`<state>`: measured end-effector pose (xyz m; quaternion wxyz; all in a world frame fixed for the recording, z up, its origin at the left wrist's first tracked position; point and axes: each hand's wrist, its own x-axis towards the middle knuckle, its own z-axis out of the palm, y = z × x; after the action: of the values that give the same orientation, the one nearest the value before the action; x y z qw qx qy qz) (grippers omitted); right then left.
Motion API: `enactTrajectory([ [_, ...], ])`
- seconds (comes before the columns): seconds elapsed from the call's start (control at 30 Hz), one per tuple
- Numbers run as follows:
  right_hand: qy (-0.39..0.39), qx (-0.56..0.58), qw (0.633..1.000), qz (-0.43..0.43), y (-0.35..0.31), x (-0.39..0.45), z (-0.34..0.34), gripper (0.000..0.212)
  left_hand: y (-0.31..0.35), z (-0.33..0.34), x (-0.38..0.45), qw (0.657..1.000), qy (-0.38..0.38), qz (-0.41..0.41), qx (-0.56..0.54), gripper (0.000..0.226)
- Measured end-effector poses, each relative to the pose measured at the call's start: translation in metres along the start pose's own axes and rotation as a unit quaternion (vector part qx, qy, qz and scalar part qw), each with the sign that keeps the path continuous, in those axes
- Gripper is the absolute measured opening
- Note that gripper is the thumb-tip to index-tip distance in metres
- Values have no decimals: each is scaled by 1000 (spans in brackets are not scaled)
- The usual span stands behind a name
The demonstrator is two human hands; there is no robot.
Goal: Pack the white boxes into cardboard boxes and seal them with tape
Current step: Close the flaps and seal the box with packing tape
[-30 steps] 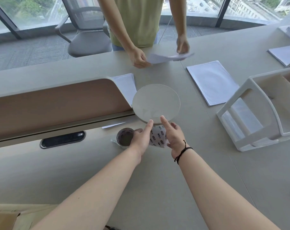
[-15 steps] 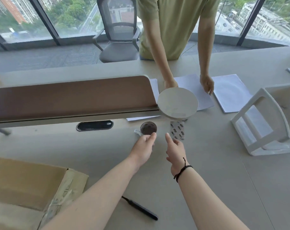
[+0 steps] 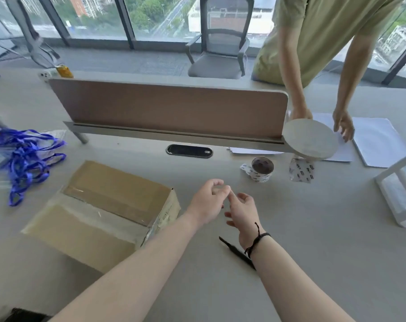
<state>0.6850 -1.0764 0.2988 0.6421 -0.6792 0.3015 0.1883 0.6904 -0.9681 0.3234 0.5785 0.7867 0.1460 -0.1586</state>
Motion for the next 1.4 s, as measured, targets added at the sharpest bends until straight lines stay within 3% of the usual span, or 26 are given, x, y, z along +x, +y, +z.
enactTrajectory([
  [0.17, -3, -23, 1000, -5, 12, -35, 75, 68, -25, -85, -13, 999, 13, 31, -24, 30],
  [0.3, -1, -47, 999, -6, 27, -59, 136, 84, -50, -161, -20, 998, 34, 56, -20, 26],
  [0.5, 38, -72, 997, -10, 49, -85, 207, 102, -100, -254, -27, 979, 55, 129, 150, 48],
  [0.67, 90, -129, 988, -2, 67, -92, 238, 123, -143, -322, -11, 927, 94, 10, 363, 108],
  [0.73, 101, -156, 983, 2, 69, -94, 239, 120, -150, -345, -7, 919, 109, -33, 377, 128],
  [0.83, 104, -182, 978, -6, 69, -91, 237, 98, -155, -365, -4, 940, 115, -79, 310, 140],
  [0.93, 113, -194, 974, -18, 69, -87, 236, 84, -152, -366, -7, 939, 124, -80, 311, 131],
  [1.27, 109, -189, 971, -100, 59, -56, 205, 25, -165, -354, -18, 943, 178, -85, 268, 65],
  [1.4, 106, -194, 970, -98, 57, -51, 197, 29, -178, -358, -24, 973, 172, -44, 145, 29],
])
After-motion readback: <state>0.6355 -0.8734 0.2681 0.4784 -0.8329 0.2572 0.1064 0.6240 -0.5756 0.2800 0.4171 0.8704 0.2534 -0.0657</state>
